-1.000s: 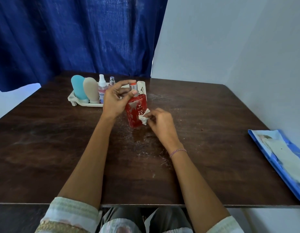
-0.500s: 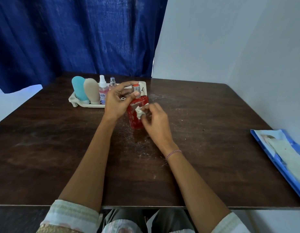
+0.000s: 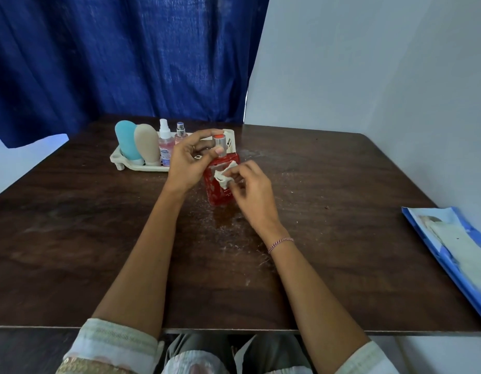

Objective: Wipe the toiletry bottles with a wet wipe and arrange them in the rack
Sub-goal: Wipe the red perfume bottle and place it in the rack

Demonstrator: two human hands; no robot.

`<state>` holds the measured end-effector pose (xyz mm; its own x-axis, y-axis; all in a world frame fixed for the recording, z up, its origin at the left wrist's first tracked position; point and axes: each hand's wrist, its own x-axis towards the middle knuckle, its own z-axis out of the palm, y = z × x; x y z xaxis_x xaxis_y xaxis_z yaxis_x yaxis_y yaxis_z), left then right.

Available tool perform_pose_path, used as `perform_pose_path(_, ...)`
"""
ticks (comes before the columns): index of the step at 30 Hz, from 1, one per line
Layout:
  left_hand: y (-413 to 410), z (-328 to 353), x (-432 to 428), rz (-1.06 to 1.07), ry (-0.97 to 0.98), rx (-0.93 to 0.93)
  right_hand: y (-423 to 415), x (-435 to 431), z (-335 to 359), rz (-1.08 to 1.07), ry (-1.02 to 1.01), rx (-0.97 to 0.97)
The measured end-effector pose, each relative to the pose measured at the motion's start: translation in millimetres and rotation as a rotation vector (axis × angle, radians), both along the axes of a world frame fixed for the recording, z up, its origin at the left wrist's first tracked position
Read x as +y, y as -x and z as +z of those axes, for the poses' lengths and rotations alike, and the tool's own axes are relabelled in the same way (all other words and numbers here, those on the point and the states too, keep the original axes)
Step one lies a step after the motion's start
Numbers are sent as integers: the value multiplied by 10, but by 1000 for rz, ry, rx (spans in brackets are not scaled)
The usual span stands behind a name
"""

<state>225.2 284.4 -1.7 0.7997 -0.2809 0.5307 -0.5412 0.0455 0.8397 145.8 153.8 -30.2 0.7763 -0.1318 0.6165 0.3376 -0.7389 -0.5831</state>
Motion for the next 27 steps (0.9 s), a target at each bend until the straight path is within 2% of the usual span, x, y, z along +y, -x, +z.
perform_pose_path(5, 1, -8, -14, -19, -1, 12, -85, -131, 7, -152, -130, -44)
perform_pose_path(10, 18, 24, -19, -47, -20, -6, -81, -82, 34, -117, -95, -85)
perform_pose_path(16, -36, 13, 43, 17, -34, -13, -55, -121, -47, -71, 31, 121)
perform_pose_path(21, 1, 25, -1, -22, -68, -23, -25, -79, 73, -91, -66, -132)
perform_pose_path(23, -10, 44, 11, -26, -84, -28, -24, -78, 91, -81, -74, -165)
perform_pose_path(27, -56, 24, 78, -5, -60, 12, -34, -109, 7, -69, -54, 57)
